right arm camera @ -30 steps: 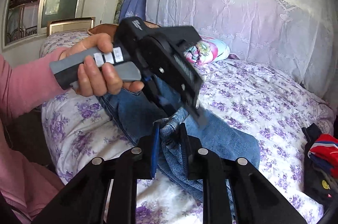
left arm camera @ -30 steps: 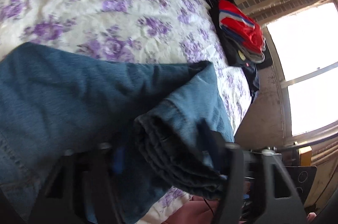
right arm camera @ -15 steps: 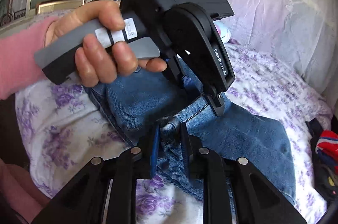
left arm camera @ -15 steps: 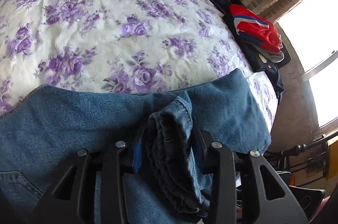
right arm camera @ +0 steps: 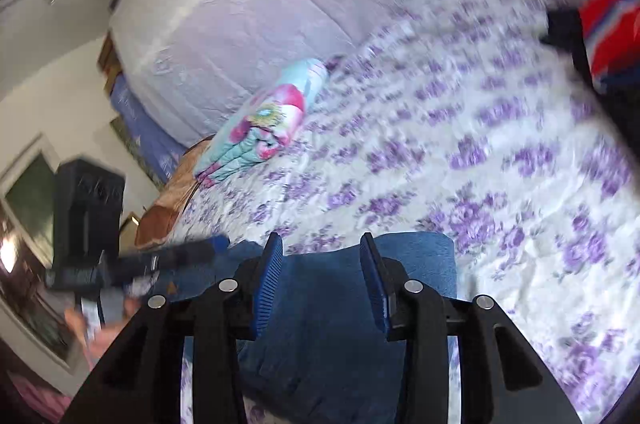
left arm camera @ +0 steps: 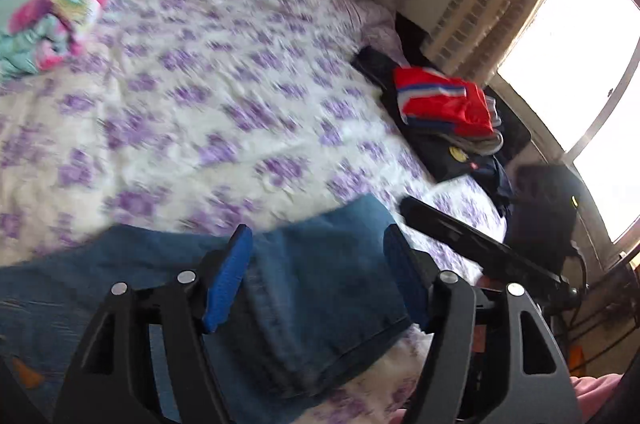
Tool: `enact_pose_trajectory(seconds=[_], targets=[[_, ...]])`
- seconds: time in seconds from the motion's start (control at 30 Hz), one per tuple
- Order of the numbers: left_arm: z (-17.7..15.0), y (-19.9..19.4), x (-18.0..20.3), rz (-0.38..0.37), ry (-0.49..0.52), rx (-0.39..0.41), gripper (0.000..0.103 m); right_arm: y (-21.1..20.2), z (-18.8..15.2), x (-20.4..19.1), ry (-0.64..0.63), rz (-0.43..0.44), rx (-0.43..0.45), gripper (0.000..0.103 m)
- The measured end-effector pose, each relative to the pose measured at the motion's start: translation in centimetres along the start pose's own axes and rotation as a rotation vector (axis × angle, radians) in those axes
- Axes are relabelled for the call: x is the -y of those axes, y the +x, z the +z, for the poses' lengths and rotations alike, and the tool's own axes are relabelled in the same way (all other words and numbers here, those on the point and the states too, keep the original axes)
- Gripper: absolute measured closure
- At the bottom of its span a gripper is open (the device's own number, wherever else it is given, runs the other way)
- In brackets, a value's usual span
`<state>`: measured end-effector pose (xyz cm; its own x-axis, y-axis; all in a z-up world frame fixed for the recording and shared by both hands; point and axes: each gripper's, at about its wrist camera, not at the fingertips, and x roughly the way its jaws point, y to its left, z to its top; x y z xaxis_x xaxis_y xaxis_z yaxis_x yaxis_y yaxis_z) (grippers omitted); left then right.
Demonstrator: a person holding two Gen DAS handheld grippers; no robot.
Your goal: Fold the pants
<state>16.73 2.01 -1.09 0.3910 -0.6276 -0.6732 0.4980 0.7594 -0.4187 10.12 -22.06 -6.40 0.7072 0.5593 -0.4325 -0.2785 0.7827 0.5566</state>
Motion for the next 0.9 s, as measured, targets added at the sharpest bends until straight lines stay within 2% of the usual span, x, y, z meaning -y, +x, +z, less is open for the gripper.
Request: enact_pose_trajectory(seconds=[0.03,0.07,0.1,0.13,0.17,0.2,0.27,0.3,0.33,0.37,0.4,0.47,0.57,0.6,0.67,0.7,0.77,0.9], targets=[[-0.3,1.9,0.3,0.020,0.003,-0.036,0.038,0.9,0.3,0.7,0.024,-0.019,-0.020,0.063],[-0.7,3.1,0.4,0.042,0.000,-0.060,0.040,1.8,-0.1,1.4,0.039,-0.066,-0.048,0.069],[-1.3,4.7,-0.5,0.075,-0.019,-0.095,0.049,2.5,-0.3,2.0,0.052,-0.101,-0.071,0.080],[-1.7,5.5,-1.4,0.084,-0.041,-0.107,0.056,3.1,-0.7,2.9,0.077,-0.124,-0.095,0.084],[-2.0,6.0,-2.4,0.077,-0.075,-0.100,0.067,3.3,-1.0,3.9,0.115,-0.115,-0.105,0.091],[-2.1,5.8,-3.0,0.068,-0.092,-0.092,0.072,3.2,-1.2,4.4,0.138,-0.102,-0.102,0.100],[-2.0,5.2,-3.8,0.044,-0.127,-0.099,0.075,2.7,-1.7,4.6,0.154,-0.093,-0.105,0.098],[-1.8,4.4,-3.9,0.032,-0.152,-0.101,0.075,2.0,-1.8,4.1,0.147,-0.086,-0.094,0.091],[-1.9,3.7,-3.8,0.031,-0.160,-0.095,0.074,1.3,-1.9,3.3,0.121,-0.088,-0.083,0.083],[-2.0,2.9,-3.2,0.037,-0.149,-0.082,0.067,0.1,-2.1,2.0,0.072,-0.101,-0.066,0.066],[-2.2,1.7,-2.0,0.054,-0.106,-0.055,0.050,-0.7,-2.3,1.0,0.028,-0.113,-0.045,0.064],[-3.5,-0.1,0.4,0.106,-0.015,-0.004,0.033,-2.5,-3.4,-1.2,-0.076,-0.134,-0.017,0.064],[-5.6,-0.1,2.0,0.153,0.054,-0.002,0.033,-3.5,-5.8,-2.9,-0.203,-0.233,-0.008,0.064],[-6.6,0.8,2.0,0.185,0.058,-0.020,0.033,-3.1,-6.7,-2.8,-0.232,-0.275,-0.023,0.068],[-8.4,3.3,0.8,0.242,0.025,-0.067,0.030,-1.6,-8.5,-1.5,-0.252,-0.343,-0.057,0.068],[-9.0,3.4,1.0,0.260,0.039,-0.027,0.030,-1.3,-9.1,-1.2,-0.260,-0.354,-0.046,0.068],[-9.2,3.3,1.7,0.310,0.066,-0.020,0.030,-1.5,-9.2,-1.6,-0.278,-0.375,-0.033,0.066],[-8.6,2.1,1.5,0.312,0.035,-0.025,0.030,-2.7,-8.3,-3.1,-0.290,-0.352,-0.012,0.056]])
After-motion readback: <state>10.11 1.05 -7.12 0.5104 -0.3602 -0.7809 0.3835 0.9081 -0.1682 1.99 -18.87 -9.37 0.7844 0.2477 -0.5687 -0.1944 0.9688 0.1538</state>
